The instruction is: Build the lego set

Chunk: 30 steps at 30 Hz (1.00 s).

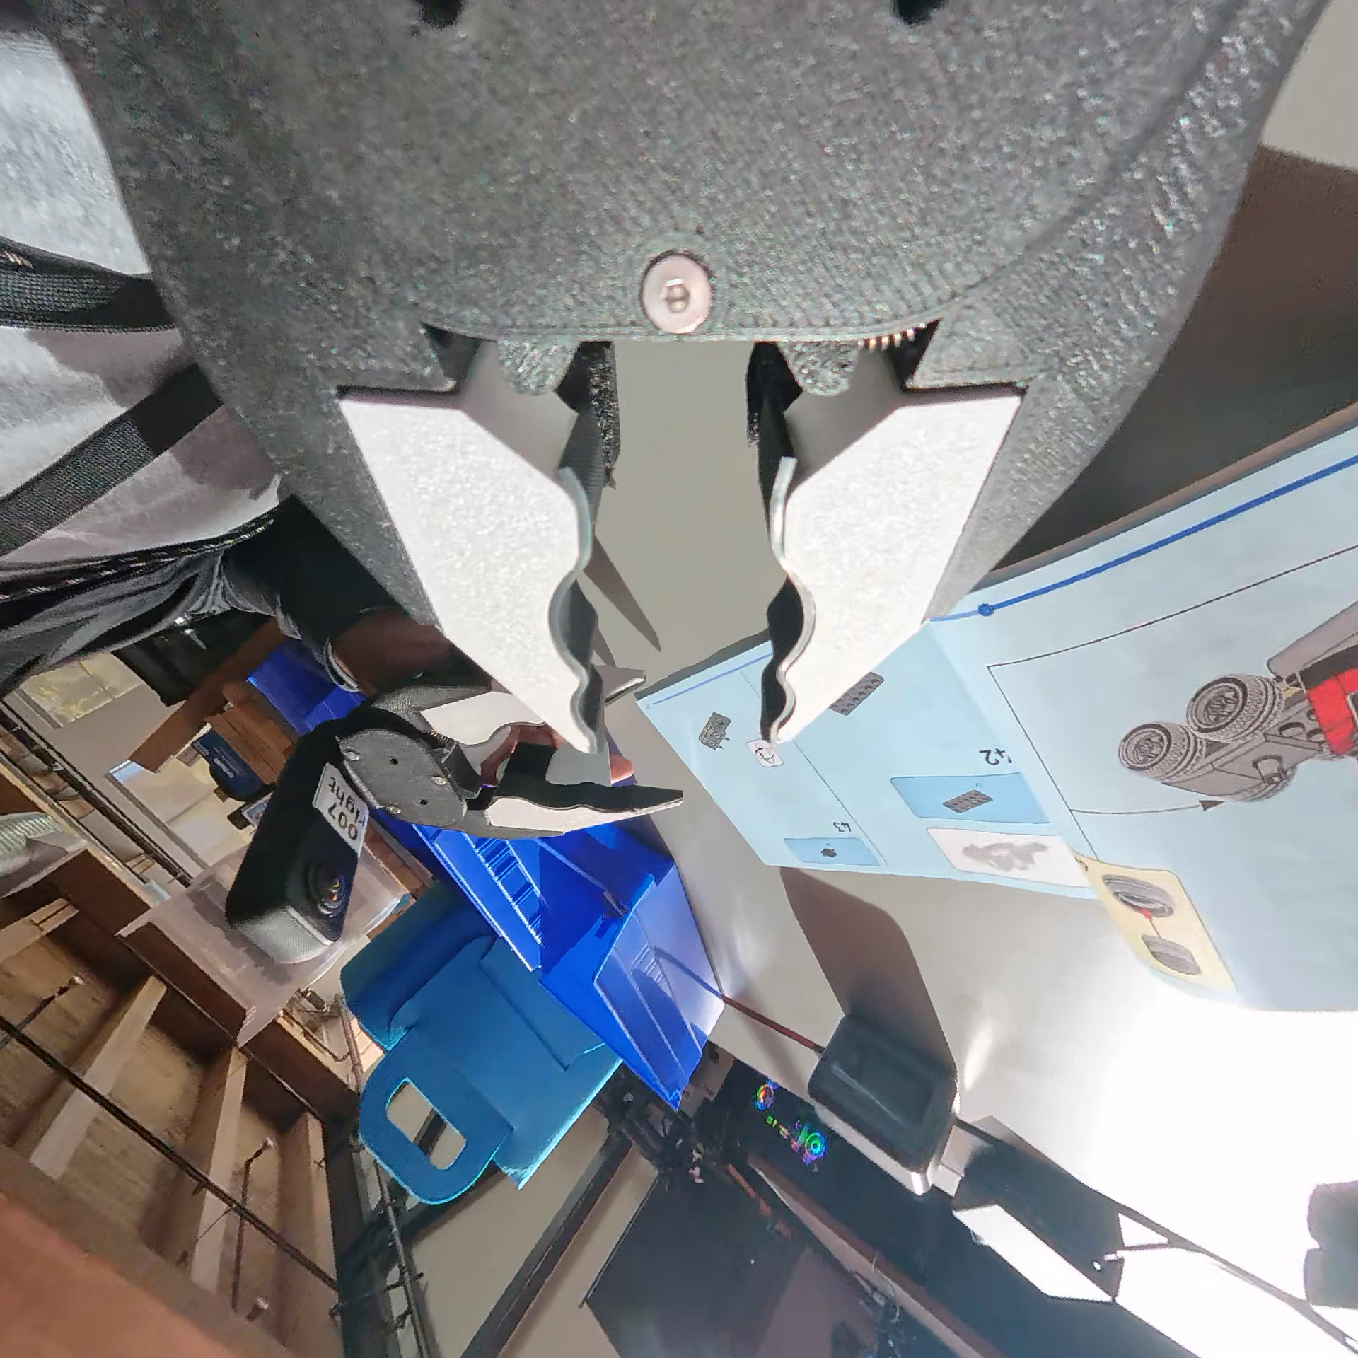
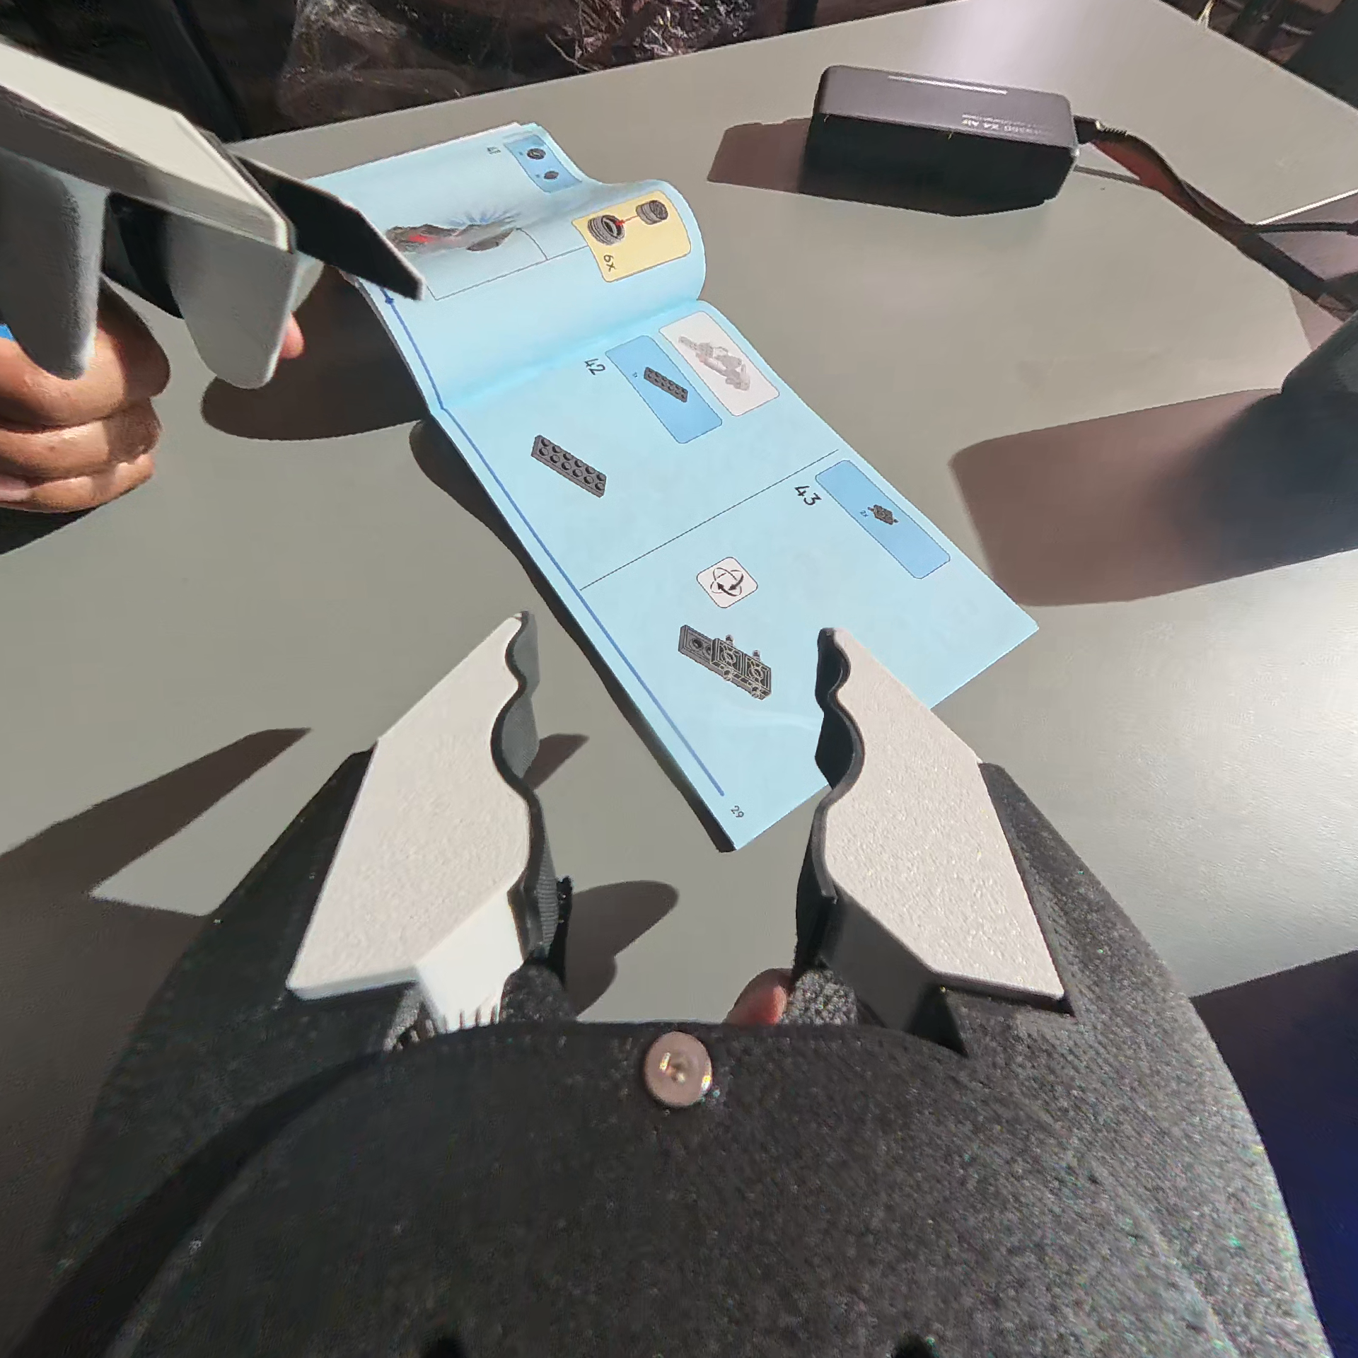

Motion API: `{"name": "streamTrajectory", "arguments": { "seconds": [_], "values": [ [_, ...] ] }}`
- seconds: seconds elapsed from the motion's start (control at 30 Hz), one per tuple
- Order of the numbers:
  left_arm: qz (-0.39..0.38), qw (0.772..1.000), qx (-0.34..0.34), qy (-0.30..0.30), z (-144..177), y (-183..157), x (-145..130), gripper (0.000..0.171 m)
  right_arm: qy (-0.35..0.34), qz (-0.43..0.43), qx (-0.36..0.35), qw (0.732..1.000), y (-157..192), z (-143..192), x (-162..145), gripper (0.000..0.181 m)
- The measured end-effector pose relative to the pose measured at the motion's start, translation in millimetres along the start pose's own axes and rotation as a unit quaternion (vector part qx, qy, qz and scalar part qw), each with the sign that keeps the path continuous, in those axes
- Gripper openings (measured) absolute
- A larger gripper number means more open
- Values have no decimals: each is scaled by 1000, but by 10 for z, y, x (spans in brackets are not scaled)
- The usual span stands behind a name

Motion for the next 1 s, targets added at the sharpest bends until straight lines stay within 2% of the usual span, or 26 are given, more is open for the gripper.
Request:
{"name": "streamTrajectory", "arguments": {
  "seconds": [0.1,0.33,1.0],
  "values": [
    [10,1000,14,14,-31,49,-29,44,1,2,-2,1000,1,-2,-3,78],
    [32,999,42,4,-22,144,-7,43,0,3,-5,1000,-1,4,-5,77],
    [36,999,38,13,-31,138,-37,43,-1,5,-5,1000,3,17,-10,75]
  ]
}}
Point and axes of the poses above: each gripper's, where its closed fingertips meet, z back along the fingers, x out of its top, y = z × x across the jaws, the point moved 3 cm from there along z, back along the fingers, and after that the axes turned 3 degrees about -y, right-handed, at the moved point
